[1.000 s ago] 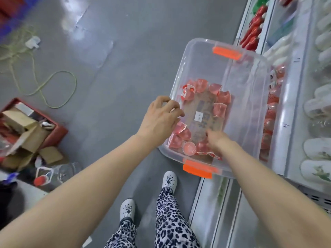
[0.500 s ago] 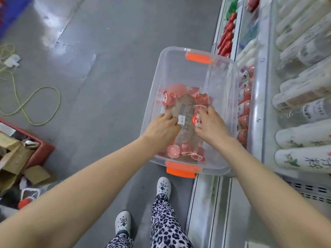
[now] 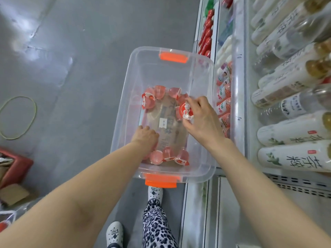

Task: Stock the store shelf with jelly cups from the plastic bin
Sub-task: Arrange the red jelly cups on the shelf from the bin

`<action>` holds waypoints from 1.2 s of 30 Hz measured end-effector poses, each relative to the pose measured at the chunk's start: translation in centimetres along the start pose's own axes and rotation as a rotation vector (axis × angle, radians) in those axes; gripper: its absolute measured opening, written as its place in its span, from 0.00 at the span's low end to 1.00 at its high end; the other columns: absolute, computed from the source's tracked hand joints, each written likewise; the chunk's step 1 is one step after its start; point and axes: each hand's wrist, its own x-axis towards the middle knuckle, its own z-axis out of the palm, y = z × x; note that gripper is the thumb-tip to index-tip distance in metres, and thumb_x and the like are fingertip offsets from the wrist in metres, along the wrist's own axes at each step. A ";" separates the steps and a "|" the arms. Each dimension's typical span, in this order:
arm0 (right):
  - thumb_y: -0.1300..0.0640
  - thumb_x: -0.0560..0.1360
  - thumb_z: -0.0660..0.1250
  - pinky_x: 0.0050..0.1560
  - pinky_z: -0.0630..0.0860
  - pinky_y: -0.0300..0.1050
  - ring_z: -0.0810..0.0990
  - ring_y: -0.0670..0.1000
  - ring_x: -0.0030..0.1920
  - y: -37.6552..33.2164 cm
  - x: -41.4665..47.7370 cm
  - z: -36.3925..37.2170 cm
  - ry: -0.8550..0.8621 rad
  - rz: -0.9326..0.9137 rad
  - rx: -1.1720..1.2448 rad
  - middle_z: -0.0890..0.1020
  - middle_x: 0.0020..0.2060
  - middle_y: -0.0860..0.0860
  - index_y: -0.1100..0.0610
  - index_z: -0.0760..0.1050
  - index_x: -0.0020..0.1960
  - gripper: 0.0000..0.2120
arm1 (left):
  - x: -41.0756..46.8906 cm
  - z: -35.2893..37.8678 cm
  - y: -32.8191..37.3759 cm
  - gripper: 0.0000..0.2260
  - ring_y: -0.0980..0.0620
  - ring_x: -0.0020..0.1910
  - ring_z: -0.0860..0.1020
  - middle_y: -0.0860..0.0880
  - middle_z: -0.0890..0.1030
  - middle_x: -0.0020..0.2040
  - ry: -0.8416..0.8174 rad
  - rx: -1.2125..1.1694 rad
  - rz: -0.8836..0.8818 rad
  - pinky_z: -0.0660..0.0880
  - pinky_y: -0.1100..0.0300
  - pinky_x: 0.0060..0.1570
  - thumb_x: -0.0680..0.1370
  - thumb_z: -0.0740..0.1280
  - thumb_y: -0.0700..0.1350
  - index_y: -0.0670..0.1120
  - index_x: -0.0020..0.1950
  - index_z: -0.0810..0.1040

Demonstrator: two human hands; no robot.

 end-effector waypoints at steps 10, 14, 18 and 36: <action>0.52 0.75 0.67 0.47 0.67 0.37 0.73 0.48 0.52 -1.9 -3.4 -2.2 0.063 0.072 0.024 0.70 0.58 0.51 0.55 0.65 0.74 0.28 | -1.9 -1.4 -0.7 0.19 0.42 0.61 0.73 0.42 0.69 0.64 0.120 -0.078 0.073 0.69 0.52 0.62 0.78 0.62 0.39 0.42 0.68 0.64; 0.52 0.74 0.68 0.50 0.70 0.41 0.73 0.49 0.51 -3.8 -6.5 -3.9 0.145 0.119 0.008 0.70 0.57 0.52 0.56 0.67 0.72 0.28 | -6.0 -3.7 -1.4 0.22 0.45 0.47 0.73 0.42 0.67 0.61 0.241 -0.402 0.085 0.69 0.56 0.44 0.74 0.68 0.40 0.42 0.66 0.66; 0.53 0.74 0.68 0.53 0.73 0.45 0.75 0.53 0.53 -6.5 -11.8 -5.8 0.244 0.158 0.018 0.71 0.59 0.53 0.56 0.69 0.70 0.25 | -11.1 -4.7 -1.5 0.20 0.48 0.46 0.71 0.44 0.67 0.63 0.429 -0.568 0.148 0.67 0.58 0.45 0.75 0.67 0.42 0.42 0.65 0.69; 0.55 0.69 0.72 0.43 0.71 0.45 0.77 0.56 0.49 -20.6 -47.3 -12.8 0.730 0.569 -0.145 0.73 0.54 0.53 0.55 0.71 0.60 0.21 | -35.0 -7.1 11.8 0.20 0.49 0.54 0.76 0.49 0.78 0.56 0.787 -0.635 0.740 0.72 0.56 0.52 0.73 0.72 0.51 0.47 0.62 0.74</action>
